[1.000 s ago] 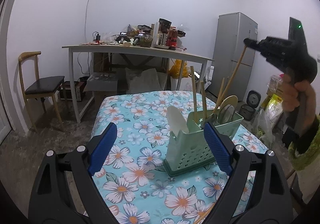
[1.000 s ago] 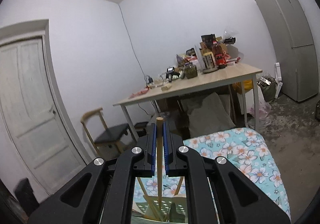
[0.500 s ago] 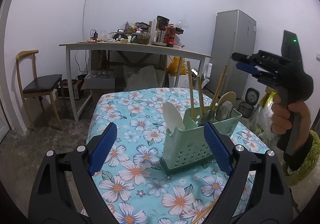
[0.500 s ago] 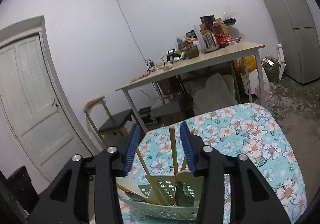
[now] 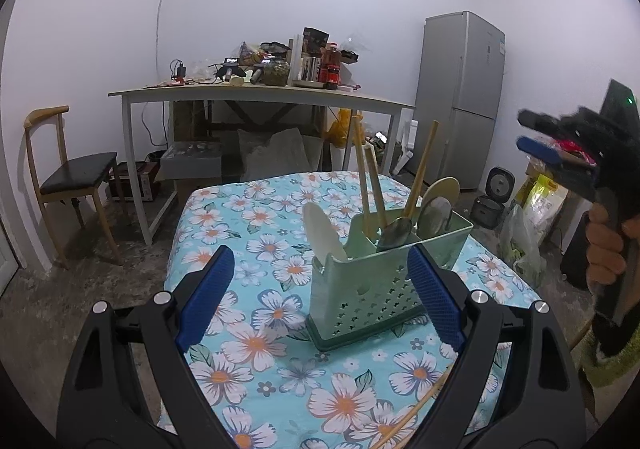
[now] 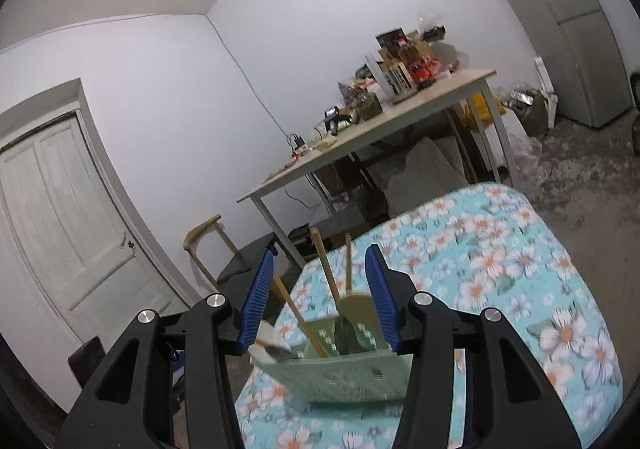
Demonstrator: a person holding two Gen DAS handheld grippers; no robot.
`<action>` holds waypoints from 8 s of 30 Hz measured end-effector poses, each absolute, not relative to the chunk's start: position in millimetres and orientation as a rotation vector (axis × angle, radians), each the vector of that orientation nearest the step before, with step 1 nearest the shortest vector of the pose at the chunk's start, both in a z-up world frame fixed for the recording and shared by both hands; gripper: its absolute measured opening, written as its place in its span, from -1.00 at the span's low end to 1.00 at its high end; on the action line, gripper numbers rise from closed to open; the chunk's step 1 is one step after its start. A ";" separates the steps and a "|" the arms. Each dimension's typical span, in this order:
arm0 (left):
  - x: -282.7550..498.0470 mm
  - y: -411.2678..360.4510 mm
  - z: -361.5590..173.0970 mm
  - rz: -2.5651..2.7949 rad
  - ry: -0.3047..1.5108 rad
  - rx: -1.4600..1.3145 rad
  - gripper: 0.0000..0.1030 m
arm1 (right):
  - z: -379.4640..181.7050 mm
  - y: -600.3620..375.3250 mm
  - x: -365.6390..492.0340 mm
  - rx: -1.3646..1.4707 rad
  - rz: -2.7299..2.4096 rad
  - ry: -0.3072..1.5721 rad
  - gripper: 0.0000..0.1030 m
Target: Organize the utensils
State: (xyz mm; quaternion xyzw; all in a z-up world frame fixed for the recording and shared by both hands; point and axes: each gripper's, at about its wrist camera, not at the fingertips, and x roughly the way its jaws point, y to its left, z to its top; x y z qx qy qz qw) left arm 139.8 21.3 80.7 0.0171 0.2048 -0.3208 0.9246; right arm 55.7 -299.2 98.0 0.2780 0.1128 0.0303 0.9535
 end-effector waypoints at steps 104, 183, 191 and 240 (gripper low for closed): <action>116.5 -217.4 -70.5 -1.155 0.875 0.731 -0.69 | -142.2 -330.5 5.7 1.073 -0.038 0.751 -0.70; 189.3 -68.2 233.3 -0.811 0.049 -0.377 -0.89 | 5.7 -321.0 10.1 0.659 -0.031 0.471 -0.87; 219.3 -94.3 193.9 -0.707 0.093 -0.344 -0.89 | -5.6 -332.8 21.8 0.691 -0.025 0.489 -0.87; 264.1 -89.8 172.6 -0.831 0.430 -0.324 -0.07 | 12.0 -315.7 14.5 0.651 -0.026 0.467 -0.87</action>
